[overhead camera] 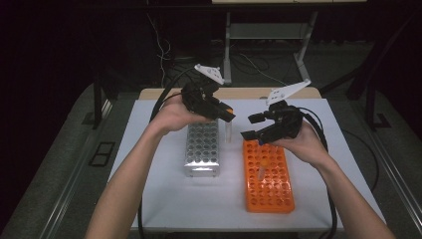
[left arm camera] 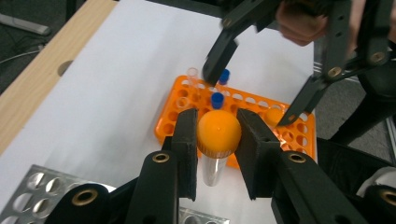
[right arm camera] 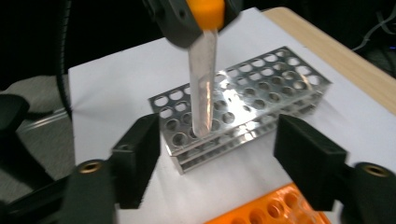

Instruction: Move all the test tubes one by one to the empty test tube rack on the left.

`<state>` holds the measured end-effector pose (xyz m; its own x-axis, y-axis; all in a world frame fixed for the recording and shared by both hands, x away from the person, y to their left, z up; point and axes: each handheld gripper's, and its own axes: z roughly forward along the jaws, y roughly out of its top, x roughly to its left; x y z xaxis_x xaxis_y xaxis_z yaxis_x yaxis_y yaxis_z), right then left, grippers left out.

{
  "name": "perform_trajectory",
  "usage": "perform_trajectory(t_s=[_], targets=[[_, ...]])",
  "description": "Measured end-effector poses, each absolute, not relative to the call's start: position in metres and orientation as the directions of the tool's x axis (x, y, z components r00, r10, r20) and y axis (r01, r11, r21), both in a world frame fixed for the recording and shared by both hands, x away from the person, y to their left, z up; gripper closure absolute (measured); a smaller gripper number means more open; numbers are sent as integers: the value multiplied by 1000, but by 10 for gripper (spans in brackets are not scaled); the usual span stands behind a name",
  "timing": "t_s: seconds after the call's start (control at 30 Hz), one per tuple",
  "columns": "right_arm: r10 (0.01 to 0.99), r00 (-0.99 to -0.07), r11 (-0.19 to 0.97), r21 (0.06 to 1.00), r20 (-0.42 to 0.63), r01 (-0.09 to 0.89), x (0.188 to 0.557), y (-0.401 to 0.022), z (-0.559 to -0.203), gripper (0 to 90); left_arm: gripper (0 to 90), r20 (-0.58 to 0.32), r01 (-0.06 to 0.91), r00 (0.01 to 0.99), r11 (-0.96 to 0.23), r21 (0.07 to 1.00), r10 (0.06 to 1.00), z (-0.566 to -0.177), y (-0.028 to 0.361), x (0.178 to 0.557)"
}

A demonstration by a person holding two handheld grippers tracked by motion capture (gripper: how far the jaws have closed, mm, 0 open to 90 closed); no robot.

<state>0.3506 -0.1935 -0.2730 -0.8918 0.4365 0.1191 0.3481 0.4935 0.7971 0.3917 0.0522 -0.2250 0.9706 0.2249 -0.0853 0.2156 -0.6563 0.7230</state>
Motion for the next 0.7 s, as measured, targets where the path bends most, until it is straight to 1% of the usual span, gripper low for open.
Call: perform_trajectory(t_s=[0.07,0.1,0.13,0.17,0.2,0.23,0.27,0.37,0.7], targets=[[465,-878,477,802,117,360,349,-200,-273,193,694,-82,222,968,-654,724,238,-223,55,396],[465,-878,477,802,117,360,349,-200,-273,193,694,-82,228,966,-652,724,246,-222,57,398],[496,-861,460,806,116,373,347,-206,-272,124,694,-79,232,963,-650,723,256,-222,58,401],[496,-861,460,806,116,373,347,-206,-272,124,694,-76,236,962,-651,722,263,-221,60,404],[520,-845,441,809,121,388,345,-214,-272,93,694,-75,243,958,-649,721,276,-221,61,406],[520,-845,441,809,121,388,345,-214,-272,93,694,-71,244,957,-650,720,281,-220,63,410],[557,-822,419,814,120,402,343,-220,-272,3,694,-75,256,953,-642,723,295,-220,65,412],[590,-800,395,825,111,405,337,-231,-272,3,694,-72,271,944,-635,723,321,-219,69,421],[622,-767,331,837,155,437,321,-260,-285,3,694,-83,346,903,-596,725,422,-225,78,459]])
